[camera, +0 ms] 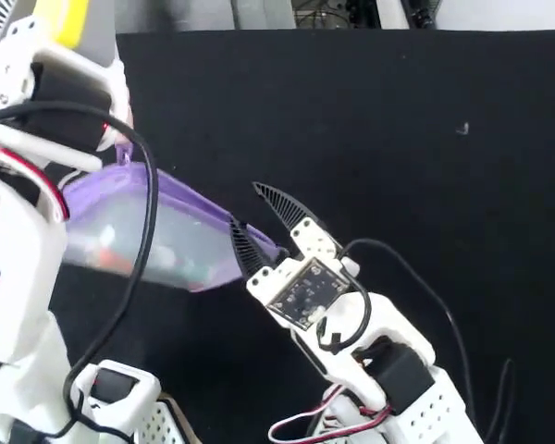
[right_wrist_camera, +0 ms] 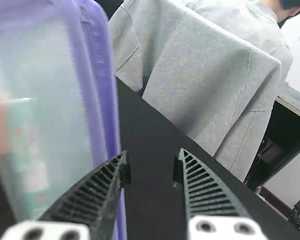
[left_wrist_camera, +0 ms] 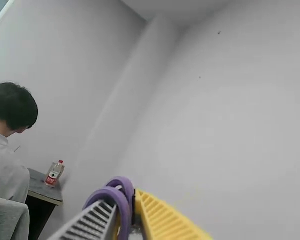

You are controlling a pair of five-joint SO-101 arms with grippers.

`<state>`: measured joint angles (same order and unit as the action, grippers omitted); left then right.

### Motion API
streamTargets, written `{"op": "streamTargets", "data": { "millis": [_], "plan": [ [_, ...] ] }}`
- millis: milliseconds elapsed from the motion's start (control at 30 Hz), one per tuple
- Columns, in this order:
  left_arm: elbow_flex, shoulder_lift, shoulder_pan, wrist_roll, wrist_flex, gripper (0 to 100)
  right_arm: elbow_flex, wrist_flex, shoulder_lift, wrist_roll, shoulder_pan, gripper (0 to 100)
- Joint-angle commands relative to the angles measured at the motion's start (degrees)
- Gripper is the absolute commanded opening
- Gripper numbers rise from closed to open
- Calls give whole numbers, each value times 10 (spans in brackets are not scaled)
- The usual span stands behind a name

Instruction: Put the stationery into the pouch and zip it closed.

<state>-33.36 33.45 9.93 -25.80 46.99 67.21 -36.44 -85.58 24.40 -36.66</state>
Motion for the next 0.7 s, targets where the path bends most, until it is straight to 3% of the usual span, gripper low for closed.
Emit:
{"op": "streamTargets", "data": {
  "millis": [0,267,400,500,567,667],
  "plan": [
    [15,0,-2,3,-4,29,-38,-18,-9,5,-24,152],
    [65,4,10,3,-4,29,-38,-37,-65,6,-35,152],
    [65,1,100,15,-4,30,-38,-65,-124,29,-39,152],
    [66,-2,160,67,-30,30,-24,-67,-161,41,-37,152],
    [67,-11,187,84,-67,29,-13,-67,-180,41,-36,152],
    [63,-12,217,87,-41,29,-6,-68,-203,41,-35,152]
  ]
}}
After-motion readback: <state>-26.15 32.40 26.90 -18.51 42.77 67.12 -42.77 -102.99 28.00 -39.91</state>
